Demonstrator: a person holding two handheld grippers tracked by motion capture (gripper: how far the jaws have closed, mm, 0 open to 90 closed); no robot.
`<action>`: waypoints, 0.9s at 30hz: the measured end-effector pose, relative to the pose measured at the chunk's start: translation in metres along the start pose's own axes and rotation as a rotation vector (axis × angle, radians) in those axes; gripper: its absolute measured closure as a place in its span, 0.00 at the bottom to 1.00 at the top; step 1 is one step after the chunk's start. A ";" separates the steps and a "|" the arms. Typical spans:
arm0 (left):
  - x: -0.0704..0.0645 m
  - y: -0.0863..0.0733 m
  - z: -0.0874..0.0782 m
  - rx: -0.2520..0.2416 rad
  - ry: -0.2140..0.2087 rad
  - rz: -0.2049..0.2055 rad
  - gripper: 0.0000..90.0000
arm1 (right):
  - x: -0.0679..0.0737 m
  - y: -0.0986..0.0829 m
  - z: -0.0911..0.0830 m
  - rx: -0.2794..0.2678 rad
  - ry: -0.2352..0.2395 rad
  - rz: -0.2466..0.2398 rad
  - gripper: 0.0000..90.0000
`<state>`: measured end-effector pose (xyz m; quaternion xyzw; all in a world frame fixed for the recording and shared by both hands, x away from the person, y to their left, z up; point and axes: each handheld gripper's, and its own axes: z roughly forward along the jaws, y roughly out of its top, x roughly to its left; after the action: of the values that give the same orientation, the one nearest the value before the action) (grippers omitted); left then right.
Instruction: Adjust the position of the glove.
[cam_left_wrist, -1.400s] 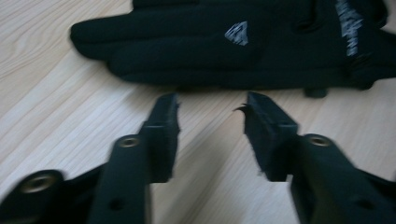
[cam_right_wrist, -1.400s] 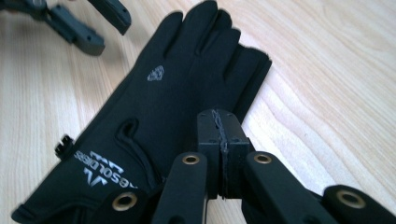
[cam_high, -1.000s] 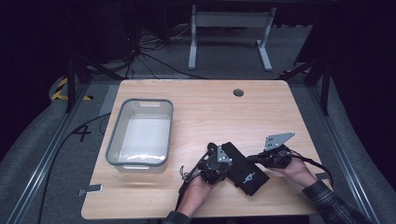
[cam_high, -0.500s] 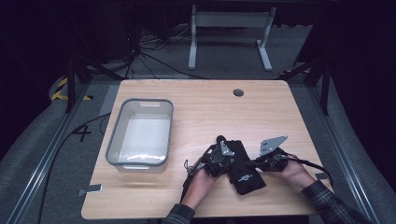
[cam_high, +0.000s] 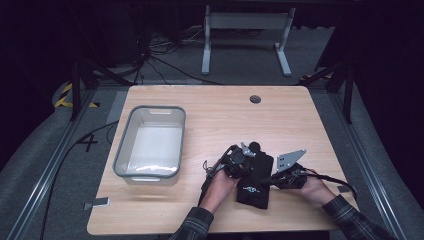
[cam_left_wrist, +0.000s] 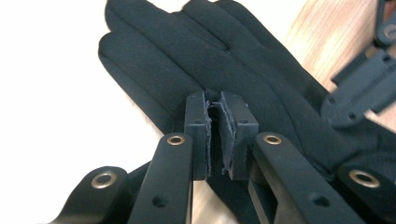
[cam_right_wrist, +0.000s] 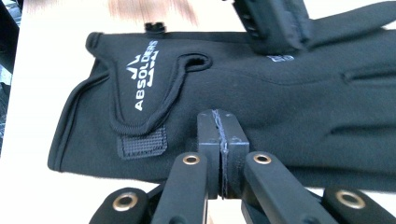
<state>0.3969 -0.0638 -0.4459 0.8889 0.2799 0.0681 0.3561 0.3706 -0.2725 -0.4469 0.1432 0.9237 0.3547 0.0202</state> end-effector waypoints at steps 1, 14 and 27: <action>0.000 0.001 0.002 0.002 -0.008 -0.003 0.92 | 0.000 0.000 0.000 0.000 0.002 0.002 1.00; 0.009 0.020 0.020 0.024 -0.034 0.028 1.00 | 0.001 0.010 0.012 -0.001 0.008 -0.024 1.00; 0.009 0.022 0.006 0.003 -0.060 0.012 1.00 | -0.003 0.006 -0.006 -0.047 -0.043 0.014 0.87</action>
<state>0.4163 -0.0754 -0.4361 0.8928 0.2639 0.0434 0.3626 0.3742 -0.2728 -0.4389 0.1569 0.9135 0.3732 0.0408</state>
